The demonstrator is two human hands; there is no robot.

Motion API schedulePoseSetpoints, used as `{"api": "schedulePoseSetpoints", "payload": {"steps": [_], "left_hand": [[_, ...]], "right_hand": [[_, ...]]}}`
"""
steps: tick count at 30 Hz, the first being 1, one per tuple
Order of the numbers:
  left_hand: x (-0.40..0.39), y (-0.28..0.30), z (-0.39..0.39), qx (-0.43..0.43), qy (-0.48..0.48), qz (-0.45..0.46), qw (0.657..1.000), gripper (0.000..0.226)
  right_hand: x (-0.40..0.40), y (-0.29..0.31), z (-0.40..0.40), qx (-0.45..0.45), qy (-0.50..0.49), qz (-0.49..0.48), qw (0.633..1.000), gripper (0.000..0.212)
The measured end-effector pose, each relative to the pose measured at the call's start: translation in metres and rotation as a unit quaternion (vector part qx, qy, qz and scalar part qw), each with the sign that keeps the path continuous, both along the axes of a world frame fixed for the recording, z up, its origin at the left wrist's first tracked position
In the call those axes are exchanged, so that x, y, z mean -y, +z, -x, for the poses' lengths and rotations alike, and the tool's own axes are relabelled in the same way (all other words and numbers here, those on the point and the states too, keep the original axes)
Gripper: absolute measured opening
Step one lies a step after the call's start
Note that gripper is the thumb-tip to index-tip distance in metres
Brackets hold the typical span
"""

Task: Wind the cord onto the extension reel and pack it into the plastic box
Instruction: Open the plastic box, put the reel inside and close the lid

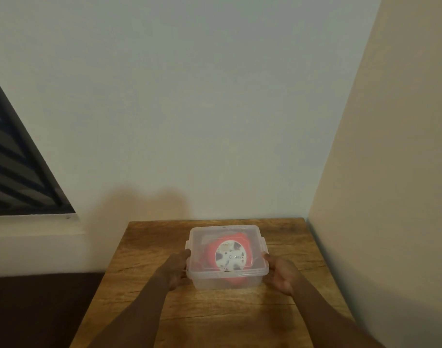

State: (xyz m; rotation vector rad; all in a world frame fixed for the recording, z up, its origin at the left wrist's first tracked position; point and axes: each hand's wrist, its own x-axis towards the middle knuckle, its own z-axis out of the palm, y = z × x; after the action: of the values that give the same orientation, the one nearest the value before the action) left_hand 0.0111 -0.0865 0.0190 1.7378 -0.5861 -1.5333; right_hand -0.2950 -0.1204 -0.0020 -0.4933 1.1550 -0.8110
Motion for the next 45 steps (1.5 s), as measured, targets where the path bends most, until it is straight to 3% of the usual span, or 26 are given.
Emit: {"api": "schedulePoseSetpoints", "payload": {"steps": [5,12,15,19,26,30,38,45], "left_hand": [[0.000,0.000,-0.007,-0.021,0.053,0.005,0.998,0.016],[0.011,0.007,0.007,0.128,0.075,0.087,0.985,0.020],[0.010,0.001,0.008,0.137,0.068,0.097,0.983,0.026],[0.009,-0.001,0.009,0.146,0.056,0.105,0.982,0.027],[0.013,-0.005,0.023,0.240,0.031,0.126,0.962,0.033],[0.013,-0.005,0.031,0.313,0.008,0.108,0.944,0.031],[0.005,-0.013,0.030,0.341,-0.035,0.154,0.927,0.018],[0.003,-0.017,0.032,0.344,-0.035,0.157,0.925,0.022]], "right_hand": [[0.009,0.003,-0.001,-0.048,-0.043,0.009,0.998,0.032],[0.010,0.007,-0.014,-0.195,-0.014,0.151,0.969,0.032],[0.003,0.005,-0.019,-0.232,0.002,0.194,0.953,0.031],[0.004,0.004,-0.018,-0.241,-0.002,0.198,0.950,0.031],[0.008,0.000,-0.021,-0.271,-0.013,0.192,0.943,0.029],[0.008,-0.001,-0.023,-0.283,-0.011,0.195,0.939,0.026],[0.007,0.000,-0.023,-0.308,-0.003,0.212,0.927,0.024],[0.006,0.000,-0.034,-0.432,-0.008,0.244,0.868,0.022]]}}
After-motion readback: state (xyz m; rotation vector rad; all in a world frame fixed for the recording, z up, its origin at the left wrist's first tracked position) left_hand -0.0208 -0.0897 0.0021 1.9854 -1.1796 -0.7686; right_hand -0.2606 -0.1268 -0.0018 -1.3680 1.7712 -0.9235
